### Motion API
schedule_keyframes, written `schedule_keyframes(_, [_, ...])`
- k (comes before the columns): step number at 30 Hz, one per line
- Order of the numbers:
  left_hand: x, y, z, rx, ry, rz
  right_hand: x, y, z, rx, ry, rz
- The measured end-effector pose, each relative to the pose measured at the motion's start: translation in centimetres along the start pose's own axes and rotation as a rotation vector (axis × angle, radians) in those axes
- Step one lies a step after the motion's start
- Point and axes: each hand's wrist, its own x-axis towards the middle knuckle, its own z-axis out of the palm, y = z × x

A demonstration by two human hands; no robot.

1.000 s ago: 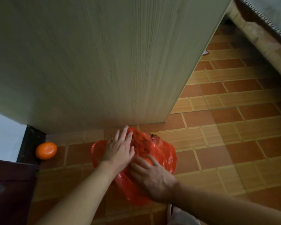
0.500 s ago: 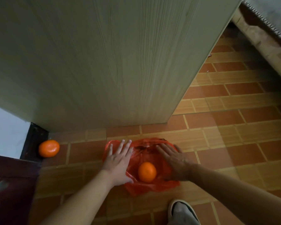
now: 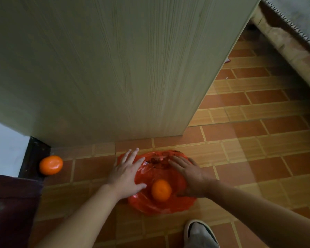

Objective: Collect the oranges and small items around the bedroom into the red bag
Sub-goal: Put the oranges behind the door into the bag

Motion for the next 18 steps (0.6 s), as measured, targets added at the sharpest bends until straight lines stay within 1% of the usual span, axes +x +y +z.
schedule_keyframes(3, [-0.3,-0.3,-1.1,-0.09,0.162,0.041,0.2,-1.9,-2.4,-0.003,0.095,-0.03])
schedule_keyframes(7, [-1.1,-1.9,-2.5,-0.143,0.299,-0.017,1.3,-4.1,-4.8,-0.021,0.19,-0.073])
schedule_keyframes(10, [-2.5,-3.9,-3.1,-0.131,0.334,-0.113,3.1,-6.1,-5.7,-0.004,0.24,-0.127])
schedule_keyframes(13, [-4.6,-5.9,-3.7,-0.117,0.368,-0.199,5.3,-8.7,-6.2,0.035,0.246,-0.175])
schedule_keyframes(18, [-8.9,-9.6,-4.3,-0.067,0.323,-0.342,9.9,-13.9,-6.5,0.067,0.212,-0.259])
